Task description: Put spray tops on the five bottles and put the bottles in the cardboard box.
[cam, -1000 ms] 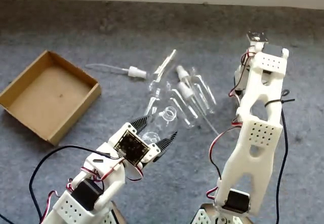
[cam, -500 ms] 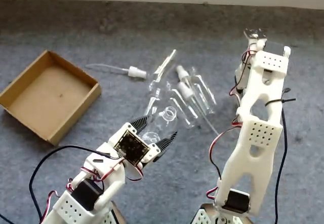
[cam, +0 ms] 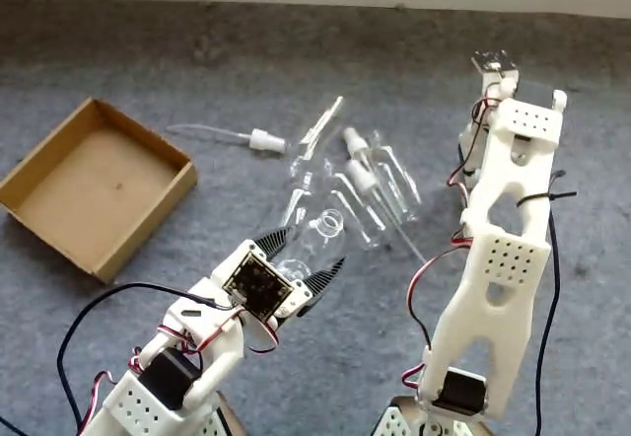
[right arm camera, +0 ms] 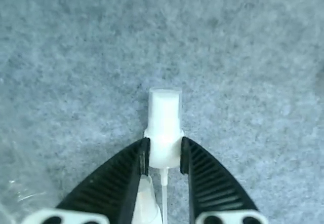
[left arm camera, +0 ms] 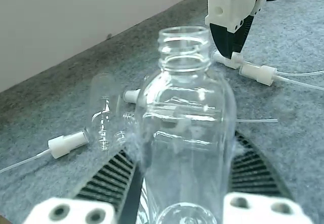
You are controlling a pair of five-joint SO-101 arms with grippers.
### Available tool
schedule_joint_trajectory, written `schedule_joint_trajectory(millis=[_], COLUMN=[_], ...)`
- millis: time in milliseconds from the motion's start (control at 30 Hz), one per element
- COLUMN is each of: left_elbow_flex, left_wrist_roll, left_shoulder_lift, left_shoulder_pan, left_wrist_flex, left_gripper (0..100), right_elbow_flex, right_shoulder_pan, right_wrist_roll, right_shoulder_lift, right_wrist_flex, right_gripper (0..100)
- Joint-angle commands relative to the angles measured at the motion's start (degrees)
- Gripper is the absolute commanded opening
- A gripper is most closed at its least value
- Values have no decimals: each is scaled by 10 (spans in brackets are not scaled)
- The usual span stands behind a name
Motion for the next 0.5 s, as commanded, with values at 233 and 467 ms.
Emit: schedule_joint_trajectory(millis=[233, 467], left_elbow_flex=[12, 12], left_wrist_roll=[4, 4], left_shoulder_lift=[-7, -7], left_shoulder_pan=[7, 7], left_wrist_flex=[0, 0], left_gripper=[88, 88], right_elbow_flex=[-29, -29], right_shoulder_pan=[-2, -14], right_wrist_roll=[12, 13], right_shoulder_lift=[-15, -15], right_wrist_flex=[21, 39], right_gripper=[128, 195])
